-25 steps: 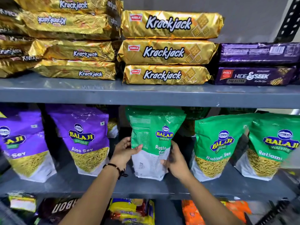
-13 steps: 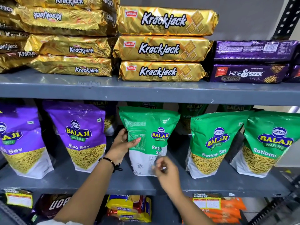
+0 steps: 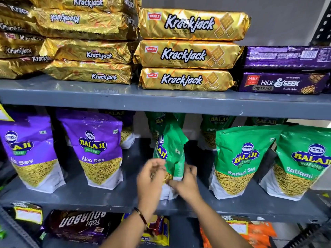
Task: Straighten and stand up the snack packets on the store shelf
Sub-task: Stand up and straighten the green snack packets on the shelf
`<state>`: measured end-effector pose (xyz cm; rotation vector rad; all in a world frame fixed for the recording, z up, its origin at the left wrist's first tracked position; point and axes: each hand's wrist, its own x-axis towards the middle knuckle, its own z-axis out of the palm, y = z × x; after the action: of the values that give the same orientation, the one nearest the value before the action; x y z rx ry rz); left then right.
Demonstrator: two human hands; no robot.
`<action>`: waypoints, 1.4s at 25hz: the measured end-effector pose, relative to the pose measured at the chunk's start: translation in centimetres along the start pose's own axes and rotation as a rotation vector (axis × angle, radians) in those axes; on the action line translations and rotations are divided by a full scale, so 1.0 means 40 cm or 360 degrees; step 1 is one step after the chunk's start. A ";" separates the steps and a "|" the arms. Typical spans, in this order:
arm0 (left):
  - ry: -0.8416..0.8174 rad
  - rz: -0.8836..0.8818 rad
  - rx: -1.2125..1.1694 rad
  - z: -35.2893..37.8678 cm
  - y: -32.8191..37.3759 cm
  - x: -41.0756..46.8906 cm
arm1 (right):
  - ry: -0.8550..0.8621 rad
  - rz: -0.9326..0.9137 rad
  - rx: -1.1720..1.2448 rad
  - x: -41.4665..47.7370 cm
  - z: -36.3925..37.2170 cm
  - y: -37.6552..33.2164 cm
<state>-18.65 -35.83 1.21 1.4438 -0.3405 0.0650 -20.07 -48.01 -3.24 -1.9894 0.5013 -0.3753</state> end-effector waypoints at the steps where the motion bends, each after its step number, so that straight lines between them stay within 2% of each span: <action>1: 0.0067 -0.0024 -0.0124 -0.016 0.006 0.037 | -0.0002 0.0025 0.0125 0.011 -0.011 0.008; 2: 0.0101 -0.0103 -0.0243 -0.034 0.009 0.080 | -0.0038 0.0055 0.0281 0.019 -0.025 0.017; 4: -0.0066 -0.0346 -0.0344 -0.063 0.014 0.164 | -0.0128 0.0131 0.0581 0.039 -0.049 0.033; 6: -0.0308 -0.0533 -0.0255 -0.067 0.010 0.206 | -0.0155 0.0199 0.0639 0.061 -0.057 0.044; 7: -0.0346 -0.0542 -0.0217 -0.062 0.005 0.211 | -0.0144 0.0230 0.0619 0.072 -0.054 0.041; 11: -0.0090 -0.0339 -0.0028 -0.051 -0.030 0.174 | 0.0053 0.0394 0.0560 0.106 -0.020 0.029; 15: -0.0139 -0.0326 0.0070 -0.065 -0.053 0.158 | 0.0081 0.0439 0.0671 0.090 -0.006 0.008; 17: -0.0054 -0.0299 0.0085 -0.062 -0.047 0.160 | 0.0157 0.0438 0.0628 0.072 -0.004 0.009; 20: 0.0313 0.0063 0.0399 -0.061 -0.024 0.129 | 0.0281 0.0407 0.0619 0.024 -0.024 0.015; 21: 0.0355 0.0224 0.0504 -0.053 -0.016 0.110 | 0.0308 0.0365 0.0649 0.005 -0.039 0.016; 23: 0.0200 0.0483 0.0615 -0.021 0.005 0.060 | 0.0424 0.0287 0.0616 -0.034 -0.082 0.017; 25: -0.0119 0.0587 0.0606 0.026 0.017 0.020 | 0.0546 0.0217 0.0609 -0.066 -0.139 0.018; 27: -0.0370 0.0539 0.0562 0.079 0.016 -0.004 | 0.0654 0.0160 0.0651 -0.083 -0.200 0.038; 35: -0.0978 0.0117 0.0369 0.393 -0.026 -0.144 | 0.1071 0.0257 0.0758 -0.105 -0.521 0.224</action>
<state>-26.84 -50.42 0.04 1.6615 -0.9121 -0.2956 -35.06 -65.50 -2.20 -1.3215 0.8894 -0.9751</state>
